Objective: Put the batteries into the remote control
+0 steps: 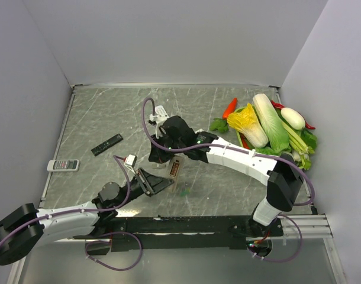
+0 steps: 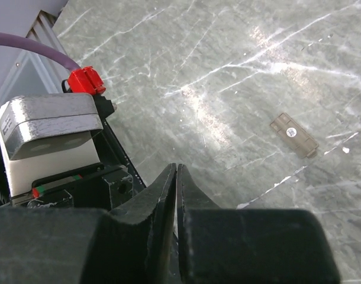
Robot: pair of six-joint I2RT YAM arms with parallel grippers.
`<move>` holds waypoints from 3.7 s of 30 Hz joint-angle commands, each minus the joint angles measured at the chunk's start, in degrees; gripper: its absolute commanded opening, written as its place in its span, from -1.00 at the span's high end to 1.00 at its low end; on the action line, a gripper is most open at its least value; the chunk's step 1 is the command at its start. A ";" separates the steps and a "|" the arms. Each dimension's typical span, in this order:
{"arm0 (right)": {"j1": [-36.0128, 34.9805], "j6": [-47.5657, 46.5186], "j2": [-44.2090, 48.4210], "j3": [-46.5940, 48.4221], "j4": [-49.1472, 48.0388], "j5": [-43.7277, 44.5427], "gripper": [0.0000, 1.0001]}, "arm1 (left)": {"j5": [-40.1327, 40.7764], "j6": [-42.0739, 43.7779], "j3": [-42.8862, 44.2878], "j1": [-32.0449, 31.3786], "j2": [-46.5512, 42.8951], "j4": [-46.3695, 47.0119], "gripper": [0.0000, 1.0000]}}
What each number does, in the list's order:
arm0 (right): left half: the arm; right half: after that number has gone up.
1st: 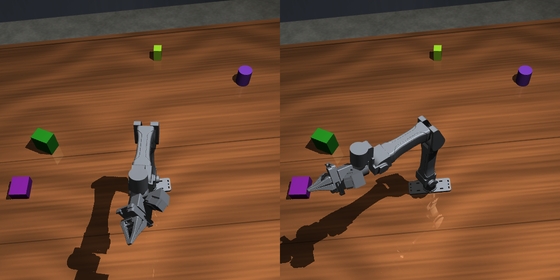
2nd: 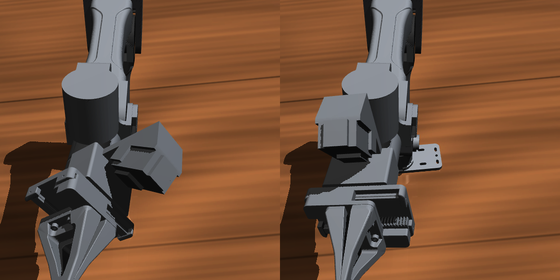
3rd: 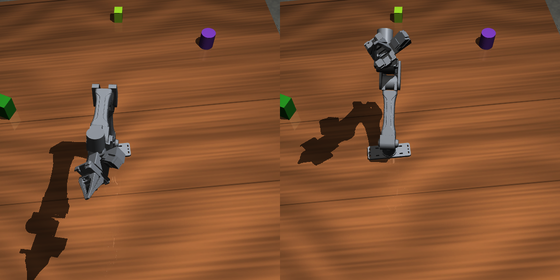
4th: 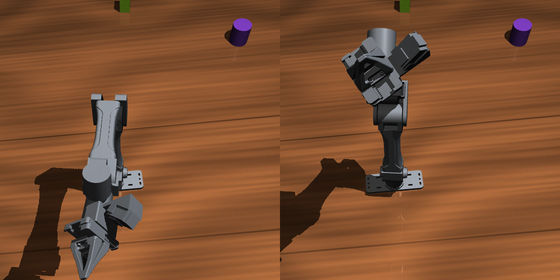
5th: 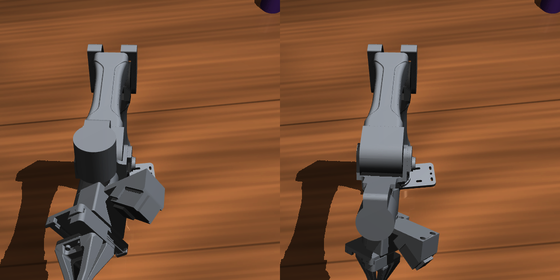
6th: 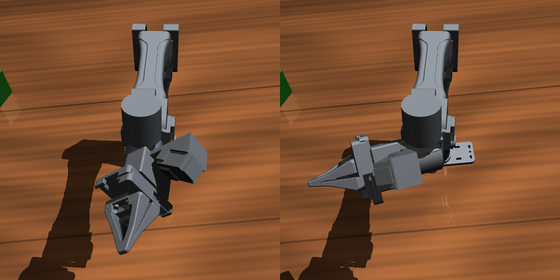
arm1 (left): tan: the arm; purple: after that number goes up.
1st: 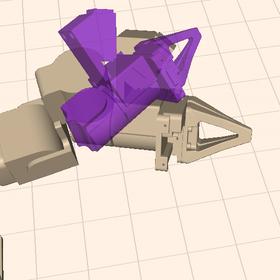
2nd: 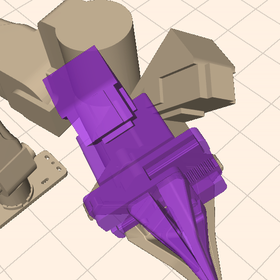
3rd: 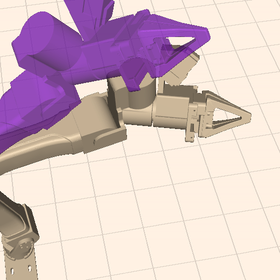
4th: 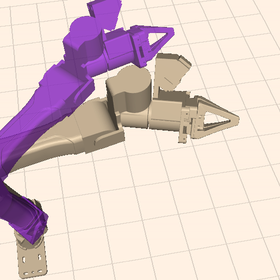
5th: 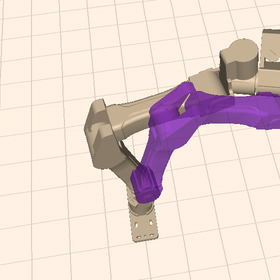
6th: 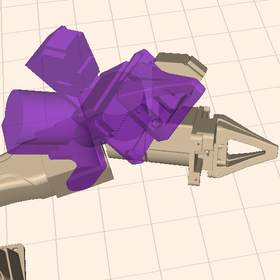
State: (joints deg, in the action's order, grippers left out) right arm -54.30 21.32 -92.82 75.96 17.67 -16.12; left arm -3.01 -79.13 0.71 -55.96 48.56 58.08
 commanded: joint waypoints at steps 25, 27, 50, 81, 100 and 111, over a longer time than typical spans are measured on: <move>10.10 1.78 23.29 -20.49 5.55 5.15 -0.63 | 12.67 0.38 -2.82 2.17 12.17 -1.05 0.97; 10.18 6.96 23.12 -24.62 -0.23 3.12 -0.64 | 11.89 1.08 -2.73 2.09 13.84 1.14 0.98; 10.18 21.40 15.03 -32.63 -24.26 -4.18 0.47 | 8.01 6.71 -2.91 2.09 11.49 7.23 0.97; 6.76 -30.55 11.78 -17.96 -1.50 -16.49 1.00 | -14.73 19.45 6.67 18.35 -5.67 -23.73 -0.63; 5.17 -37.49 7.91 -15.50 -0.09 -18.77 1.00 | -23.27 20.60 6.06 22.04 1.45 -15.28 -0.01; 5.17 -37.32 6.77 -14.35 0.87 -17.20 0.71 | -21.78 22.18 5.62 22.13 -0.39 -18.53 0.98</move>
State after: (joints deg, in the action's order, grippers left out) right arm -48.73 -15.77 -85.23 58.22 18.87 -33.21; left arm -25.23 -59.24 5.72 -34.13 49.71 39.35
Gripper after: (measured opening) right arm 0.292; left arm 0.135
